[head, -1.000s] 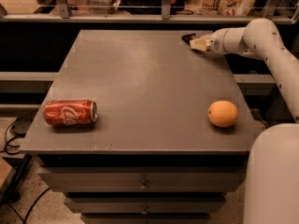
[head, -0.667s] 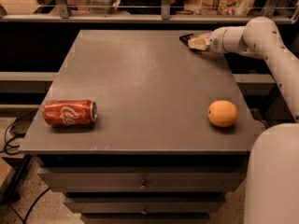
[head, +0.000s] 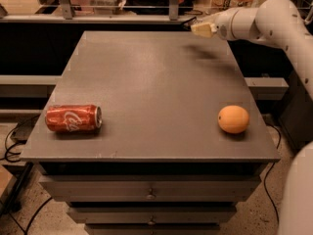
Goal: Move rxbar chocolate near coke can
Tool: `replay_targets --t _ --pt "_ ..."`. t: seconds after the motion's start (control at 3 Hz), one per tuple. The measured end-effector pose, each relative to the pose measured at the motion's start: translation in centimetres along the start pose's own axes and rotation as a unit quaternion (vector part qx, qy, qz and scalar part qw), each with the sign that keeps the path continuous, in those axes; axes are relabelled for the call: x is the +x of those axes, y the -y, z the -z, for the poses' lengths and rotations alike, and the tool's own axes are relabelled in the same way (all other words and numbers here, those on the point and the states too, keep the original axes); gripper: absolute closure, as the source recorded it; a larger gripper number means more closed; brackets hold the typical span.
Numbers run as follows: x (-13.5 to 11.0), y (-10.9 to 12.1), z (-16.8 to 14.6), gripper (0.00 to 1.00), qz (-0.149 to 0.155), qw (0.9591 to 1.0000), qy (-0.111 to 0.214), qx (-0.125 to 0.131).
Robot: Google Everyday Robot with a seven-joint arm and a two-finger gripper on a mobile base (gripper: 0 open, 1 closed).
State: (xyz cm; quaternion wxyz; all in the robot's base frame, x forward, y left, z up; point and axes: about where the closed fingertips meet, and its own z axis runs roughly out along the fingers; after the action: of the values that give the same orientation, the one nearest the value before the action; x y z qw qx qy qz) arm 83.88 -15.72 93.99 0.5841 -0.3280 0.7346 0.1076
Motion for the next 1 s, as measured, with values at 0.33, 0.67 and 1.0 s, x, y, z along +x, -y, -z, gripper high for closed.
replay_targets --t 0.33,0.67,1.0 --pt "-3.8 -3.1 2.2 1.00 0.051 0.9985 0.016 0.010" --pt "-3.9 -3.9 2.0 1.00 0.053 0.9985 0.014 0.005" --pt "-4.2 -5.4 1.7 1.00 0.069 0.9975 0.009 -0.016"
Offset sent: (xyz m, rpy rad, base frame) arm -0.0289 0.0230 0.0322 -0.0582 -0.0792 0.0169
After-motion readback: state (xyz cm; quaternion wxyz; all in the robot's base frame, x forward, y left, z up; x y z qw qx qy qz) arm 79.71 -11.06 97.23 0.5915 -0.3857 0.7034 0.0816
